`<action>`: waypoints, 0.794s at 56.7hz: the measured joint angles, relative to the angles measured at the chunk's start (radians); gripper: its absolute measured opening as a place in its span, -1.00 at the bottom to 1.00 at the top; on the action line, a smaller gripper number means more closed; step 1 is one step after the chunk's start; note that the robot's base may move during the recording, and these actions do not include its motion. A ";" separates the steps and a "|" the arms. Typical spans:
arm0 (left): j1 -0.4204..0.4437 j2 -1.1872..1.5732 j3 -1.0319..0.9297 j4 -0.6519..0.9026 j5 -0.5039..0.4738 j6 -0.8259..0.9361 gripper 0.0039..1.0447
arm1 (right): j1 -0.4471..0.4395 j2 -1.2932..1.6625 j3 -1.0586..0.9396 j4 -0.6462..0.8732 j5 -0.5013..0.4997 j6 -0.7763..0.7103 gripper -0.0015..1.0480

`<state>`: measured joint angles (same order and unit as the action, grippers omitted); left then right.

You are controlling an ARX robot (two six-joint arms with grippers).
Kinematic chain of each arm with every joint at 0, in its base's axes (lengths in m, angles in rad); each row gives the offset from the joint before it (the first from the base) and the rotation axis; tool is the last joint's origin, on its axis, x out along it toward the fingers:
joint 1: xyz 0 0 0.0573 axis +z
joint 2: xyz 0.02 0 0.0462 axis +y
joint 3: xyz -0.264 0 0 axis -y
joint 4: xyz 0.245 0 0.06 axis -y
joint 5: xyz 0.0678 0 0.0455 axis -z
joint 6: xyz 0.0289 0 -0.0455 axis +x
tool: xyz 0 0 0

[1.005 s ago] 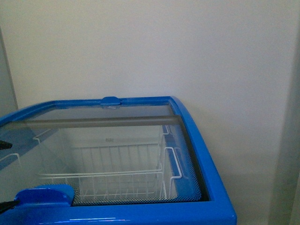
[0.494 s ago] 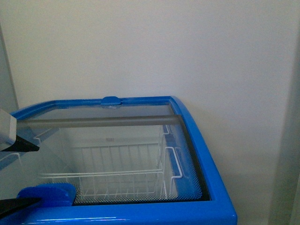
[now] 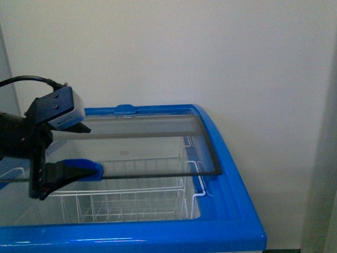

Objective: Put drink in fridge

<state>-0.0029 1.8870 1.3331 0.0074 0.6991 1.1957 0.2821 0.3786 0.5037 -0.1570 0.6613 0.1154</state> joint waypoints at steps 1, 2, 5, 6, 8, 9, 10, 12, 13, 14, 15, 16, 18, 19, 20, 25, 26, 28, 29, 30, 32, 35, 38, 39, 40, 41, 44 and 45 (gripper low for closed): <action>-0.005 0.016 0.028 -0.004 -0.014 0.001 0.85 | 0.000 0.000 0.000 0.000 0.000 0.000 -0.33; -0.009 0.031 0.055 -0.008 -0.025 0.002 0.85 | 0.000 0.000 0.000 0.000 0.000 0.000 -0.33; -0.023 0.076 0.135 -0.010 -0.067 0.005 0.85 | 0.000 0.000 0.000 0.000 -0.001 0.000 -0.33; -0.028 0.092 0.162 -0.010 -0.078 0.005 0.85 | 0.000 0.000 0.000 0.000 -0.001 0.000 -0.33; -0.037 0.125 0.217 -0.002 -0.111 0.004 0.85 | 0.000 0.000 0.000 0.000 0.000 0.000 -0.33; -0.039 0.134 0.230 0.002 -0.119 0.003 0.85 | 0.000 0.000 0.000 0.000 0.000 0.000 -0.33; -0.045 0.160 0.269 0.018 -0.146 -0.004 0.85 | 0.000 0.000 0.000 0.000 0.000 0.000 -0.33; -0.053 0.186 0.307 0.039 -0.174 -0.011 0.85 | 0.000 0.000 0.000 0.000 0.000 0.000 -0.33; -0.057 0.203 0.332 0.054 -0.191 -0.020 0.85 | 0.000 0.000 0.000 0.000 0.000 0.000 -0.33; -0.061 0.218 0.352 0.071 -0.207 -0.028 0.85 | 0.000 0.000 0.000 0.000 0.000 0.000 -0.33; -0.065 0.232 0.369 0.091 -0.225 -0.037 0.85 | 0.000 0.000 0.000 0.000 0.000 0.000 -0.33; -0.067 0.238 0.376 0.102 -0.232 -0.042 0.85 | 0.000 0.000 0.000 0.000 0.000 0.000 -0.33; -0.071 0.255 0.389 0.136 -0.256 -0.055 0.85 | 0.000 0.000 0.000 0.000 -0.001 0.000 -0.33; -0.072 0.260 0.392 0.148 -0.263 -0.065 0.85 | 0.000 0.000 0.000 0.000 -0.001 0.000 -0.33; -0.074 0.263 0.393 0.160 -0.271 -0.071 0.85 | 0.000 0.000 0.000 0.000 -0.001 0.000 -0.33; -0.078 0.273 0.383 0.240 -0.308 -0.126 0.85 | 0.000 0.000 0.000 0.000 0.000 0.000 -0.33; -0.079 0.273 0.378 0.252 -0.311 -0.142 0.85 | 0.000 0.000 0.000 0.000 0.000 0.000 -0.33; -0.079 0.272 0.369 0.274 -0.314 -0.159 0.85 | 0.000 0.000 0.000 0.000 0.000 0.000 -0.33; -0.079 0.269 0.356 0.293 -0.319 -0.184 0.85 | 0.000 0.000 0.000 0.000 0.000 0.000 -0.33; -0.079 0.267 0.349 0.302 -0.324 -0.200 0.85 | 0.000 0.000 0.000 0.000 0.000 0.000 -0.33; -0.077 0.251 0.315 0.340 -0.337 -0.270 0.85 | 0.000 0.000 0.000 0.000 0.000 0.000 -0.33; -0.074 0.200 0.250 0.375 -0.339 -0.397 0.85 | 0.000 0.000 0.000 0.000 -0.002 0.000 -0.33; -0.066 0.118 0.169 0.372 -0.344 -0.558 0.85 | 0.000 0.000 0.000 0.000 -0.004 0.000 -0.33; -0.062 0.084 0.139 0.367 -0.343 -0.613 0.85 | 0.000 0.000 0.000 0.000 -0.003 0.000 -0.33; -0.057 0.049 0.109 0.360 -0.340 -0.653 0.85 | 0.000 0.000 0.000 0.000 -0.002 0.000 -0.33; -0.050 0.009 0.076 0.354 -0.335 -0.723 0.85 | 0.000 0.000 0.000 0.000 -0.002 0.000 -0.33; -0.028 -0.095 -0.016 0.354 -0.314 -0.844 0.85 | 0.000 0.000 0.000 0.000 0.001 0.000 -0.33; -0.018 -0.141 -0.058 0.354 -0.302 -0.910 0.85 | 0.000 0.000 0.000 0.000 0.001 0.000 -0.33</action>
<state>-0.0204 1.7458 1.2747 0.3618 0.3969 0.2859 0.2821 0.3786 0.5037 -0.1570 0.6624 0.1154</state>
